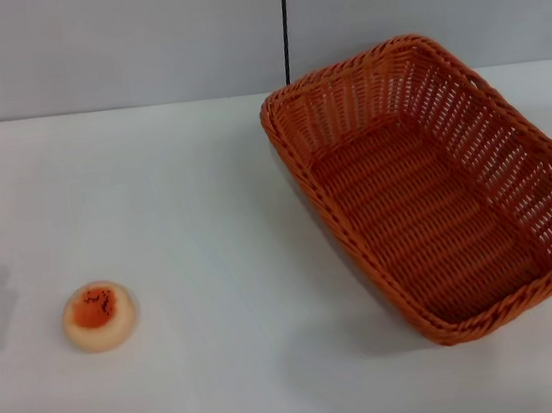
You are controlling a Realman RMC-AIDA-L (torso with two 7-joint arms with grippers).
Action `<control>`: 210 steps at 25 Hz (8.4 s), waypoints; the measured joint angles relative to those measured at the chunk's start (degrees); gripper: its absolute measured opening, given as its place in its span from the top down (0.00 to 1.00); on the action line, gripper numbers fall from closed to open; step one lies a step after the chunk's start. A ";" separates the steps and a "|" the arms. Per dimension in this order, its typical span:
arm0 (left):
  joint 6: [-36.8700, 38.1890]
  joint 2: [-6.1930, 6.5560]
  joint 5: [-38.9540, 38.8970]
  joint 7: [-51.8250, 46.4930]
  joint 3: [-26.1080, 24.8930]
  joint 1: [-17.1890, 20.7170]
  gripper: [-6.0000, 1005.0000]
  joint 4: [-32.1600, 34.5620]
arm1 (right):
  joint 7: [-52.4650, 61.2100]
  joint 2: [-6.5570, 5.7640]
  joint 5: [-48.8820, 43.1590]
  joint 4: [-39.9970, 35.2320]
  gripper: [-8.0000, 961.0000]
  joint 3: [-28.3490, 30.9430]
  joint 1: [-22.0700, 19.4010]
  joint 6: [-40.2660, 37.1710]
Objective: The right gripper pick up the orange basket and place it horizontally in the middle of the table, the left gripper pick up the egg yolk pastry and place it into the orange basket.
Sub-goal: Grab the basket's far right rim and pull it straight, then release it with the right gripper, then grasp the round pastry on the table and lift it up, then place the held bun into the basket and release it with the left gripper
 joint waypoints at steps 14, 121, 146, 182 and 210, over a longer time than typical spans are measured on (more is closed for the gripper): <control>0.70 0.04 -0.17 0.09 -0.10 0.06 0.20 -0.03 | -1.75 1.48 0.42 11.93 0.22 -10.06 3.07 16.00; 10.17 0.05 0.03 2.46 0.96 5.34 0.20 0.15 | -78.52 11.00 15.98 12.04 0.73 -29.01 6.70 21.00; 9.62 0.53 0.04 -10.63 26.76 -1.56 0.20 19.15 | -73.66 11.12 68.34 8.90 0.54 -24.58 -23.98 3.42; -10.57 0.17 -0.09 1.14 35.65 -5.91 0.26 11.05 | -75.17 10.93 68.25 27.02 0.54 -10.44 -25.33 -3.01; 10.49 0.53 -0.31 -4.23 31.24 -8.89 0.80 12.35 | -75.19 10.87 68.50 27.78 0.54 -10.29 -24.05 -1.97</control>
